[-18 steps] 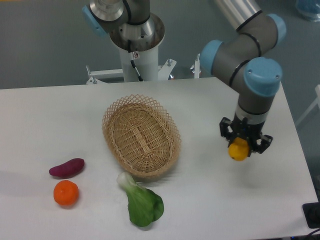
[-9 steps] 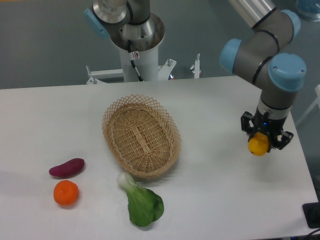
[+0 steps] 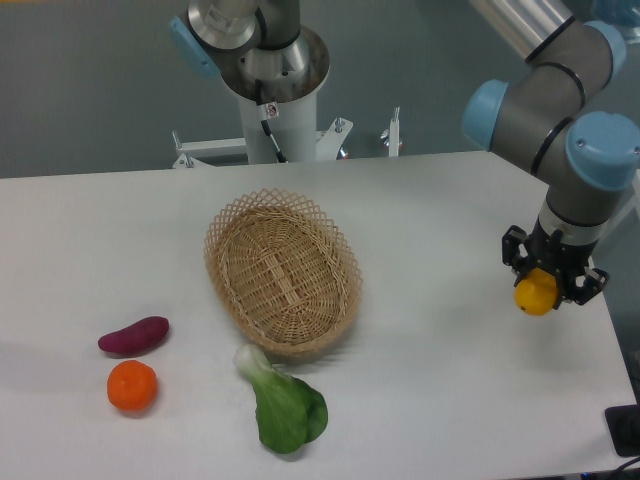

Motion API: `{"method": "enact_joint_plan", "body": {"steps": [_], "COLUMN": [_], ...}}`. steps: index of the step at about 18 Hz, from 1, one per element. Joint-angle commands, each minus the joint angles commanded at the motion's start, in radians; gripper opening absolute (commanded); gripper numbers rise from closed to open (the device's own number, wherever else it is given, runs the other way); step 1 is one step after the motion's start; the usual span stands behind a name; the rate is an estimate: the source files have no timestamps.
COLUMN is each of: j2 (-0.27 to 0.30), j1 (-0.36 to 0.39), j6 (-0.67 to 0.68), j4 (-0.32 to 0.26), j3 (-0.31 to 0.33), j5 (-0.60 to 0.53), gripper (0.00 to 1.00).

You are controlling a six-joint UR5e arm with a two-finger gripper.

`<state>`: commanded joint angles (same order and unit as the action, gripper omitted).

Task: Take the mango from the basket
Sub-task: 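Carry the held mango away from the basket, holding it above the table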

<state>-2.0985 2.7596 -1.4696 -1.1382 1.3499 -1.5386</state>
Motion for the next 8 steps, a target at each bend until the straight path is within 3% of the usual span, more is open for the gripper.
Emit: {"method": "enact_joint_plan", "body": {"steps": [8], "j2": [0.002], "j1": [-0.003], "j6": [0.002], "j4": [0.002], "j3": [0.008], "j5": [0.0], "gripper": [0.41]}}
